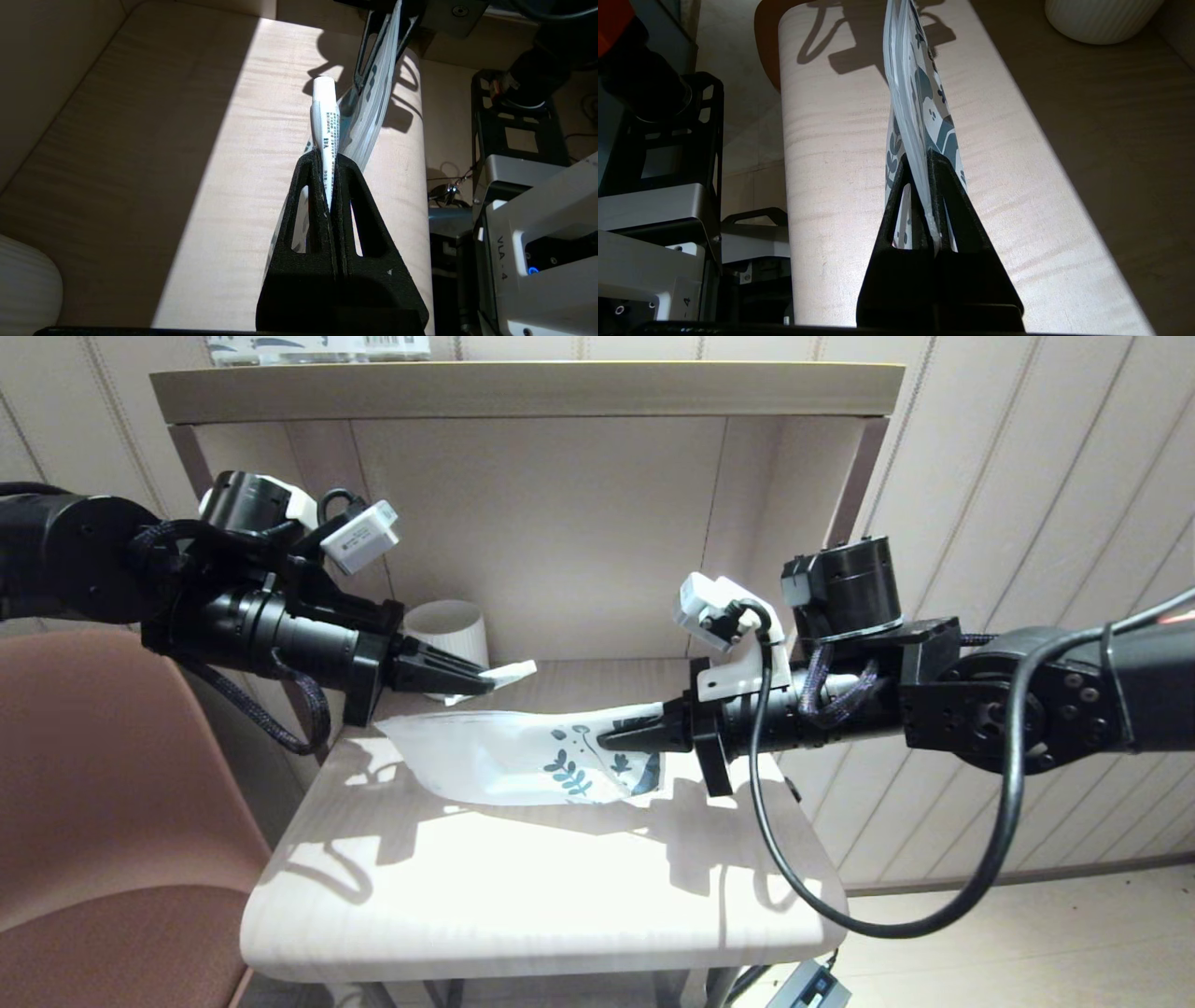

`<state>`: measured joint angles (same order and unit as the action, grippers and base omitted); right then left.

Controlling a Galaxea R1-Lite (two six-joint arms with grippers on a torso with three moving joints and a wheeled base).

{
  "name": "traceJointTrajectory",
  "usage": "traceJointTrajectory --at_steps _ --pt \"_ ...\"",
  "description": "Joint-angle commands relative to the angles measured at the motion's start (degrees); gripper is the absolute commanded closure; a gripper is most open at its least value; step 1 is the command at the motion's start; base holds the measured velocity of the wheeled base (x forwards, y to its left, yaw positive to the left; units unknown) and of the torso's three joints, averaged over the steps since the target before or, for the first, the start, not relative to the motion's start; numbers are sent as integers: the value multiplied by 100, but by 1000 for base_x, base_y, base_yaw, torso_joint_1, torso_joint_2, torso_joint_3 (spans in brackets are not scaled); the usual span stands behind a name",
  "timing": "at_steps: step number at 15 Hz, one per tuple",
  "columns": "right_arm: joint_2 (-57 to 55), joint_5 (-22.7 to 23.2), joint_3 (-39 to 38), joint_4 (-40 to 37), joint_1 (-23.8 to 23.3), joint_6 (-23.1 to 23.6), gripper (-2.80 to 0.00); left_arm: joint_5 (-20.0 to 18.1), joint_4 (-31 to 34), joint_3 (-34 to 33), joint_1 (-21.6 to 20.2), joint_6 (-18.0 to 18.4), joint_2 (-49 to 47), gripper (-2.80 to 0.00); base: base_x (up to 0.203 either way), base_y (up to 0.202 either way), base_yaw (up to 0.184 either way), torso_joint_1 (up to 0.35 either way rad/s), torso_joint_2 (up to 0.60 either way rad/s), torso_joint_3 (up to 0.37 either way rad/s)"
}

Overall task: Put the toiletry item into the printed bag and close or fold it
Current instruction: Place the toothpaste on the table

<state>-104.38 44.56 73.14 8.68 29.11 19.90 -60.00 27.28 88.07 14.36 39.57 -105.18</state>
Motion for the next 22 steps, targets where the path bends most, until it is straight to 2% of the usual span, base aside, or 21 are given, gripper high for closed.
traceJointTrajectory --at_steps 1,6,9,16,22 --pt "23 27 -2 -7 16 14 0 -36 5 -84 -4 24 -81 0 0 0 0 0 0 0" --pt "-21 27 7 -15 7 6 0 -81 -583 -546 -72 16 -4 0 0 0 0 0 0 0" --pt "-56 27 59 -24 -1 6 0 -90 -561 -423 -156 -2 176 0 0 0 0 0 0 0" --pt "-92 27 86 -24 16 6 0 -82 -562 -946 -197 19 369 0 0 0 0 0 0 0" --pt "-144 27 95 -15 25 6 0 -82 -584 -945 -197 16 256 0 0 0 0 0 0 0"
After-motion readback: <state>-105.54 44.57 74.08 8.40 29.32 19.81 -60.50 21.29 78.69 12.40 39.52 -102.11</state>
